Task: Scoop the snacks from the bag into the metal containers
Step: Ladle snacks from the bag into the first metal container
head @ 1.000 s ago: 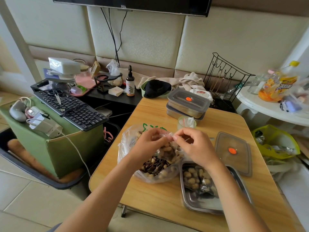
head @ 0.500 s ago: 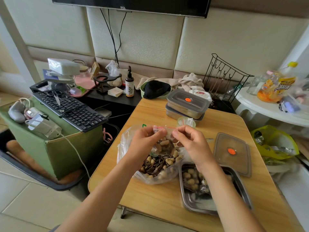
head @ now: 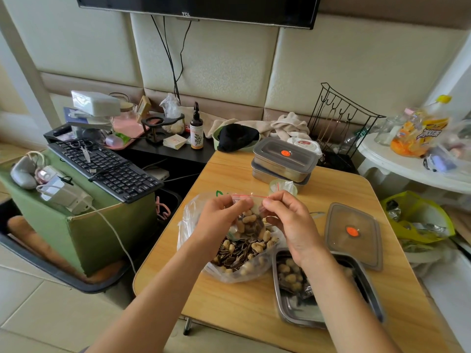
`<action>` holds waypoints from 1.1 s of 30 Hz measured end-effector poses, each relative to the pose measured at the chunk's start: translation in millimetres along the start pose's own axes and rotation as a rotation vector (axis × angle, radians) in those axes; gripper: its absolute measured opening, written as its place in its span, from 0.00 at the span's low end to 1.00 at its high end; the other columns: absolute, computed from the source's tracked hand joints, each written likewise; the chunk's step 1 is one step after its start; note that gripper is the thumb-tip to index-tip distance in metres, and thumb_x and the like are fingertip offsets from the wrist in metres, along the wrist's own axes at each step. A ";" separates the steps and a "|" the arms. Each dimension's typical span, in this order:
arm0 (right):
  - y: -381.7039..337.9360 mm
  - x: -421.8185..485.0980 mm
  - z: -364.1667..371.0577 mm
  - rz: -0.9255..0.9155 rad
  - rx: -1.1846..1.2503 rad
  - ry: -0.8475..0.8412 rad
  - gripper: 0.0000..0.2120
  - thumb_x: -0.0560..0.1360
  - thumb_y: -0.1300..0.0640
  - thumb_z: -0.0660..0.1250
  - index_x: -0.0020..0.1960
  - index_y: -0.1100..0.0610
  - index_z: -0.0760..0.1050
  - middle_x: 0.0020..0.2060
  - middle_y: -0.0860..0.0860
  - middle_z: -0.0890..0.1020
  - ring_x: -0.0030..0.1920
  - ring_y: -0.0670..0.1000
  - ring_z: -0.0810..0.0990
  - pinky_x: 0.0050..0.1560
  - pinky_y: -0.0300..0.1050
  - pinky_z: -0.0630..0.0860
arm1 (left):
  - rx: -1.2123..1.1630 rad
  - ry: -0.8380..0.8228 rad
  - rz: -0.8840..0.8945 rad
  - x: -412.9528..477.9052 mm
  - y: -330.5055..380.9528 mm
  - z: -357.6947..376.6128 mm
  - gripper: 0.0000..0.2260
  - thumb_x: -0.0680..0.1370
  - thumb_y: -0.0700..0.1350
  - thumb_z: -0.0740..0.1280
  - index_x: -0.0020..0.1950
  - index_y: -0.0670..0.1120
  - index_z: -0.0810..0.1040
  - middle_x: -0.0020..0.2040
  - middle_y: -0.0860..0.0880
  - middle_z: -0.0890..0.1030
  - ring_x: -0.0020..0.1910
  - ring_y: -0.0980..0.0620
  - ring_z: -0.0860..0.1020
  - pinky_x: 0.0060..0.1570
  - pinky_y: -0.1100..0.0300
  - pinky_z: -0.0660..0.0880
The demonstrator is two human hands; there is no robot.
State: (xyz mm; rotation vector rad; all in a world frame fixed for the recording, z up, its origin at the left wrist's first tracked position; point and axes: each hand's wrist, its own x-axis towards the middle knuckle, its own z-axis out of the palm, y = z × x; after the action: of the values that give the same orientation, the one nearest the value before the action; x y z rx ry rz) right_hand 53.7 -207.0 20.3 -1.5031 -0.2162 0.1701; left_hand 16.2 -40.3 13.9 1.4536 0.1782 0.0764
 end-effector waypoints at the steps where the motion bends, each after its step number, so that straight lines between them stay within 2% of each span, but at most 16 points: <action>1: 1.3 0.3 0.1 -0.020 -0.028 0.013 0.05 0.80 0.60 0.70 0.45 0.57 0.80 0.42 0.60 0.84 0.45 0.53 0.82 0.54 0.50 0.78 | -0.003 -0.004 0.001 -0.3 -0.2 0.8 0.11 0.79 0.49 0.73 0.53 0.41 0.86 0.50 0.39 0.86 0.54 0.35 0.83 0.60 0.36 0.78; 4: 3.8 1.4 0.3 -0.059 -0.088 0.034 0.06 0.80 0.61 0.70 0.44 0.57 0.79 0.45 0.66 0.82 0.46 0.54 0.80 0.54 0.52 0.77 | 0.005 -0.026 0.011 -0.7 -0.5 3.4 0.09 0.79 0.47 0.73 0.53 0.43 0.86 0.49 0.39 0.87 0.53 0.34 0.83 0.58 0.39 0.79; 7: 5.9 2.5 0.2 -0.069 -0.141 0.032 0.06 0.80 0.60 0.70 0.43 0.57 0.80 0.45 0.64 0.82 0.46 0.53 0.80 0.54 0.51 0.77 | 0.046 -0.026 0.029 -1.7 -0.6 5.2 0.06 0.78 0.47 0.74 0.50 0.45 0.86 0.44 0.46 0.88 0.47 0.48 0.86 0.49 0.55 0.83; 8: 6.2 2.6 0.2 -0.073 -0.159 0.024 0.07 0.80 0.60 0.70 0.43 0.55 0.80 0.45 0.62 0.83 0.46 0.52 0.80 0.54 0.51 0.78 | 0.054 -0.024 0.032 -1.9 -0.7 5.5 0.05 0.78 0.47 0.74 0.49 0.46 0.86 0.43 0.48 0.88 0.45 0.53 0.86 0.46 0.60 0.82; 12: 7.3 1.8 0.0 -0.076 -0.205 -0.009 0.07 0.81 0.59 0.69 0.44 0.53 0.81 0.44 0.59 0.84 0.48 0.58 0.83 0.55 0.53 0.80 | 0.063 -0.005 0.041 -2.5 0.0 7.3 0.03 0.78 0.45 0.74 0.46 0.47 0.85 0.41 0.50 0.88 0.41 0.57 0.86 0.40 0.67 0.79; 14: 7.8 1.3 0.6 -0.070 -0.203 -0.016 0.06 0.81 0.58 0.69 0.45 0.54 0.81 0.44 0.59 0.85 0.49 0.59 0.83 0.56 0.54 0.80 | 0.064 0.000 0.054 -3.4 0.6 9.0 0.04 0.79 0.44 0.73 0.45 0.46 0.85 0.39 0.50 0.87 0.39 0.58 0.85 0.36 0.69 0.78; 16: 8.5 1.0 1.9 -0.066 -0.201 -0.014 0.06 0.81 0.57 0.70 0.45 0.52 0.82 0.45 0.59 0.85 0.47 0.55 0.83 0.54 0.53 0.80 | 0.055 0.005 0.062 -5.1 2.0 10.8 0.04 0.79 0.43 0.72 0.45 0.46 0.85 0.38 0.50 0.87 0.38 0.58 0.85 0.35 0.68 0.78; 20: 9.1 1.0 4.0 -0.065 -0.209 -0.004 0.06 0.81 0.57 0.70 0.46 0.53 0.83 0.42 0.53 0.86 0.46 0.49 0.83 0.50 0.45 0.78 | 0.056 0.009 0.069 -6.1 3.1 11.4 0.04 0.80 0.42 0.72 0.47 0.44 0.85 0.38 0.50 0.87 0.38 0.57 0.86 0.35 0.67 0.78; 25: 8.1 2.4 2.4 -0.117 -0.268 0.018 0.06 0.81 0.58 0.69 0.45 0.54 0.81 0.39 0.49 0.84 0.44 0.47 0.81 0.49 0.43 0.79 | 0.057 0.005 0.071 -6.2 2.7 10.0 0.04 0.79 0.43 0.73 0.47 0.43 0.85 0.40 0.50 0.87 0.40 0.56 0.86 0.38 0.67 0.79; 28: 7.8 0.6 3.8 -0.175 -0.337 0.031 0.06 0.80 0.58 0.69 0.45 0.54 0.80 0.36 0.47 0.81 0.40 0.44 0.79 0.43 0.41 0.77 | 0.065 0.023 0.087 -6.3 0.0 10.6 0.07 0.78 0.44 0.74 0.49 0.40 0.85 0.41 0.49 0.87 0.42 0.54 0.86 0.40 0.65 0.80; 33: 5.8 -4.6 10.0 -0.333 -0.498 0.081 0.07 0.80 0.58 0.70 0.43 0.52 0.78 0.34 0.45 0.81 0.36 0.43 0.79 0.37 0.31 0.73 | 0.065 0.057 0.094 -7.6 -0.4 12.5 0.09 0.79 0.45 0.73 0.49 0.39 0.85 0.40 0.49 0.87 0.41 0.56 0.86 0.38 0.67 0.79</action>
State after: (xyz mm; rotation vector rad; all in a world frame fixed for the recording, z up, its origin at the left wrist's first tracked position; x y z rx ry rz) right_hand 46.9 -198.1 14.9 -1.9356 -0.4640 -0.2281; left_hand 10.8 -53.8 15.4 1.5254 0.1602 0.1906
